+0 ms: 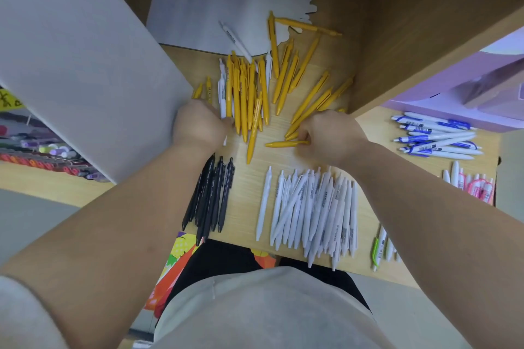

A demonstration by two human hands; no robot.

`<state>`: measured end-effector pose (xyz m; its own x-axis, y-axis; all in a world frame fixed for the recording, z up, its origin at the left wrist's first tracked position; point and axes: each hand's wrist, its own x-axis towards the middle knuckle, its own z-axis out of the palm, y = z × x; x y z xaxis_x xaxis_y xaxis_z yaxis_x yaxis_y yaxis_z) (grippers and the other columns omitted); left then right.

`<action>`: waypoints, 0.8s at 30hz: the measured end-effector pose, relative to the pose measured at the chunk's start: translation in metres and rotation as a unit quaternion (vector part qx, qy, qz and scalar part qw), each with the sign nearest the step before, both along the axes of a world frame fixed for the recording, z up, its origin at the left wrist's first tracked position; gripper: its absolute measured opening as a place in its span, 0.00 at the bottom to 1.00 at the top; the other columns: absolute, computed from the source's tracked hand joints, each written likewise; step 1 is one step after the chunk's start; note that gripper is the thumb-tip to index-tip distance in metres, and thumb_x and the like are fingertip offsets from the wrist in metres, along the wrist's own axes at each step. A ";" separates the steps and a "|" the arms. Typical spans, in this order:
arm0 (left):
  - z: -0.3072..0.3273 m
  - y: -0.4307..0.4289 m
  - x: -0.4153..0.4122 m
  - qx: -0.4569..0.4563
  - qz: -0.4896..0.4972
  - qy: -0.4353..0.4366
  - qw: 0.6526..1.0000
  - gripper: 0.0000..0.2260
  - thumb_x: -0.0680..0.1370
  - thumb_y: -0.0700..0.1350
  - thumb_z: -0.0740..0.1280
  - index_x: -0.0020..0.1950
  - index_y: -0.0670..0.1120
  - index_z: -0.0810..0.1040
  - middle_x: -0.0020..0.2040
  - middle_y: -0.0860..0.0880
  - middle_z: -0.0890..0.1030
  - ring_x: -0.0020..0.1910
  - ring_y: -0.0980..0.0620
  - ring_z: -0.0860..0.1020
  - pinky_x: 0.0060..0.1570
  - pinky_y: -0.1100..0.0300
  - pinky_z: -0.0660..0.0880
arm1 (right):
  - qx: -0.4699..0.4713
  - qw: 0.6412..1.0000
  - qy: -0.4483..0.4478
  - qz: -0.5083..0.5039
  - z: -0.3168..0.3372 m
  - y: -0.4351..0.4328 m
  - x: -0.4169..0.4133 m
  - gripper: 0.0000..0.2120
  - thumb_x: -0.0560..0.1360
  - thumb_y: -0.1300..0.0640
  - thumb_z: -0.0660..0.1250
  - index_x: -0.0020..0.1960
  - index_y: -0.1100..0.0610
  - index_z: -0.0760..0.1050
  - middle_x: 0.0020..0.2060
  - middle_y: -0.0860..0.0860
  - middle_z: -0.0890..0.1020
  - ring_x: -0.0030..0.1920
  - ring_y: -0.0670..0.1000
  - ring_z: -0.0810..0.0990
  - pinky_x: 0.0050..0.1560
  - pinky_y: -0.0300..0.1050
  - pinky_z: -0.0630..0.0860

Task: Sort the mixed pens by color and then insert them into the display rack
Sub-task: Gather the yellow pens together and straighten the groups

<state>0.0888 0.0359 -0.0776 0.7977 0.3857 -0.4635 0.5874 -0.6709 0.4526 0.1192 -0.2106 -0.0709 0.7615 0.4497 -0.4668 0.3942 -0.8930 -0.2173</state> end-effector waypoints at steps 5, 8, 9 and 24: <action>0.002 0.001 -0.008 -0.096 0.081 -0.042 0.991 0.06 0.77 0.46 0.72 0.42 0.48 0.79 0.41 0.48 0.83 0.42 0.46 0.83 0.45 0.50 0.82 | 0.063 0.993 0.020 -0.098 0.009 0.008 0.008 0.05 0.70 0.47 0.69 0.40 0.48 0.79 0.37 0.45 0.81 0.41 0.51 0.79 0.41 0.47 0.80; 0.003 0.002 -0.015 -0.139 0.125 -0.071 0.980 0.07 0.78 0.44 0.68 0.55 0.45 0.80 0.47 0.48 0.83 0.42 0.49 0.82 0.44 0.54 0.81 | 0.162 0.969 0.027 -0.185 0.014 0.025 0.020 0.05 0.74 0.53 0.67 0.43 0.49 0.81 0.38 0.44 0.81 0.43 0.50 0.80 0.44 0.46 0.79; 0.004 0.002 -0.015 -0.148 0.127 -0.081 0.978 0.07 0.79 0.43 0.67 0.56 0.45 0.80 0.46 0.48 0.83 0.40 0.52 0.81 0.40 0.58 0.79 | 0.184 0.959 0.029 -0.214 0.012 0.033 0.026 0.06 0.75 0.54 0.66 0.45 0.49 0.82 0.38 0.44 0.81 0.44 0.49 0.81 0.45 0.45 0.79; -0.004 0.000 0.024 -0.144 0.161 -0.053 0.975 0.09 0.78 0.46 0.65 0.37 0.47 0.73 0.32 0.48 0.74 0.31 0.46 0.74 0.33 0.58 0.70 | 0.114 0.953 0.026 -0.278 -0.006 0.094 0.051 0.12 0.73 0.44 0.72 0.46 0.53 0.82 0.41 0.50 0.83 0.42 0.51 0.80 0.38 0.42 0.76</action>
